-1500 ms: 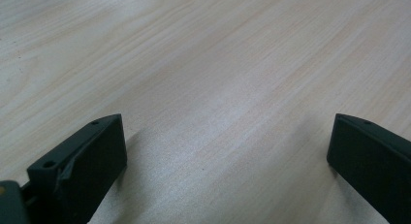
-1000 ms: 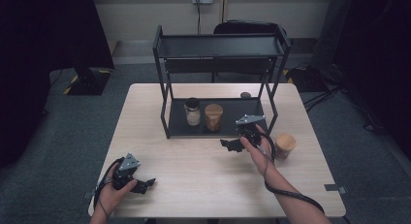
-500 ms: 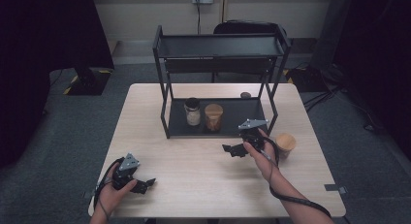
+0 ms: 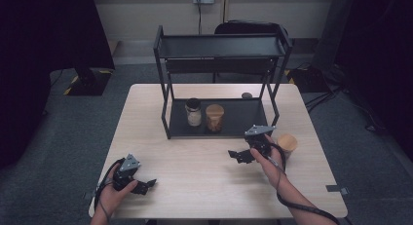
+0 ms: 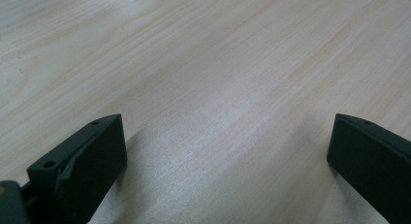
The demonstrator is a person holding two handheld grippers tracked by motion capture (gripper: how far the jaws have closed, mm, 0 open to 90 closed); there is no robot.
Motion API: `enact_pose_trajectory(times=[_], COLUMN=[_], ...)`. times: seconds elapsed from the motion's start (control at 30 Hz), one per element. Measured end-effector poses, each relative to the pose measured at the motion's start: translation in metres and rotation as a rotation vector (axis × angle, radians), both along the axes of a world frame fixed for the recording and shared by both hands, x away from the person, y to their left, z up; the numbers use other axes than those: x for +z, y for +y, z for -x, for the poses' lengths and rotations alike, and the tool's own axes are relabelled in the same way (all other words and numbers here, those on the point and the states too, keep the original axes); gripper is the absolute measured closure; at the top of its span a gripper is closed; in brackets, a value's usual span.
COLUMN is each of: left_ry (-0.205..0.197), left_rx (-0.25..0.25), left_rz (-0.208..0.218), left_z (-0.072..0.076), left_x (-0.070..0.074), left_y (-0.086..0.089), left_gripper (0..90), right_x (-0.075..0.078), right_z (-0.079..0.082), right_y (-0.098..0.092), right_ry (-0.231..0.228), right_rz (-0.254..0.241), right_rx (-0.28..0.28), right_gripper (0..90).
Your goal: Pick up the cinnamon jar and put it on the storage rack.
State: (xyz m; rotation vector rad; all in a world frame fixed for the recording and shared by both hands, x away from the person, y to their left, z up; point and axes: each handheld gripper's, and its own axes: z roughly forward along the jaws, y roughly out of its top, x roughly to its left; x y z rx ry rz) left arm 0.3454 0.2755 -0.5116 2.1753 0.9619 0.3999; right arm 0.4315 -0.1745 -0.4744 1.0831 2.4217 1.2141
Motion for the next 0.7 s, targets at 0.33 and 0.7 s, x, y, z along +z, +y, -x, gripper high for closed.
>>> enact_pose_trajectory(times=[0.33, 0.7], left_ry=[0.000, 0.000], left_rx=[0.000, 0.000], left_rz=[0.000, 0.000], left_z=[0.000, 0.000], left_x=[0.000, 0.000], left_y=[0.000, 0.000], left_gripper=[0.1, 0.1], right_x=[-0.003, -0.005], right_z=[0.009, 0.019], right_y=[-0.010, -0.022], right_ry=[0.012, 0.019], right_rz=[-0.005, -0.013], right_rx=[0.010, 0.016], right_gripper=[3.0, 2.9])
